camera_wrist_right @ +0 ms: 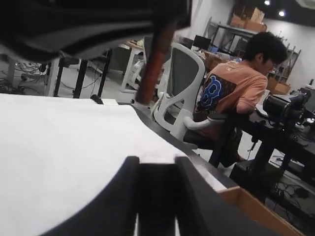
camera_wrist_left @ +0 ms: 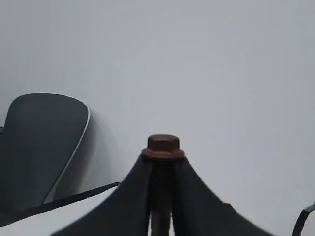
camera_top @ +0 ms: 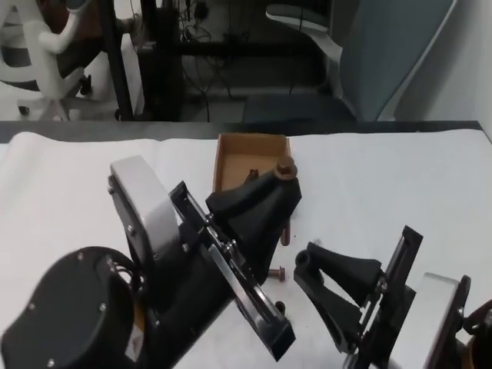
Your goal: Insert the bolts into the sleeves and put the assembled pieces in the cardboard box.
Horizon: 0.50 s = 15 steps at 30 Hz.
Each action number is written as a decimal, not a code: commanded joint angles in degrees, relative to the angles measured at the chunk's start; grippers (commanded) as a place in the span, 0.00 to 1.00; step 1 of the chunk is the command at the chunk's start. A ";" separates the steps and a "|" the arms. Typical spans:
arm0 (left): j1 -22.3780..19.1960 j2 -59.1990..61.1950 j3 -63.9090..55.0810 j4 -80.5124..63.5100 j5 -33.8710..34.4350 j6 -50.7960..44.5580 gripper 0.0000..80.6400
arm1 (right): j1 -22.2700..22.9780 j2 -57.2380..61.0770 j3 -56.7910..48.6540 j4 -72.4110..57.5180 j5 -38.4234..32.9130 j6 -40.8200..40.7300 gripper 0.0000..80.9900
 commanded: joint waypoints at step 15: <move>-0.35 2.71 -0.23 -8.17 1.13 1.08 0.02 | 0.06 1.58 -1.89 -6.89 -1.45 -0.45 0.01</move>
